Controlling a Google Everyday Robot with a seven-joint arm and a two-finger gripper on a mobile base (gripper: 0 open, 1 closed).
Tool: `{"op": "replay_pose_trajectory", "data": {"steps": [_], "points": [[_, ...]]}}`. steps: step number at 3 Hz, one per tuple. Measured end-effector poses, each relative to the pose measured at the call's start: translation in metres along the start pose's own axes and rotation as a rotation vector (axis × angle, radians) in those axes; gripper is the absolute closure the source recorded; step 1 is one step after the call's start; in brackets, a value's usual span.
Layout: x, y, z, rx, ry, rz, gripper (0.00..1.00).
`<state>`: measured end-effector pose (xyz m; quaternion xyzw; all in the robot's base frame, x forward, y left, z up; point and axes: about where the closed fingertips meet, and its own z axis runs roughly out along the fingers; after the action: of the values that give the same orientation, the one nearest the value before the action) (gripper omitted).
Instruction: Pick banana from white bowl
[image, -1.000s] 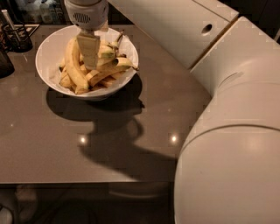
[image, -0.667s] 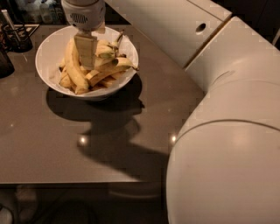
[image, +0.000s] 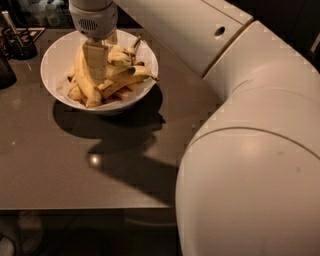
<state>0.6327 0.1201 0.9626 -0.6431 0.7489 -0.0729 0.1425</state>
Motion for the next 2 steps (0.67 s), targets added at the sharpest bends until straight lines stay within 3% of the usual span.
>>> {"op": "replay_pose_trajectory", "data": {"steps": [2], "points": [[0.0002, 0.0016, 0.0213, -0.065, 0.003, 0.028, 0.29]]}}
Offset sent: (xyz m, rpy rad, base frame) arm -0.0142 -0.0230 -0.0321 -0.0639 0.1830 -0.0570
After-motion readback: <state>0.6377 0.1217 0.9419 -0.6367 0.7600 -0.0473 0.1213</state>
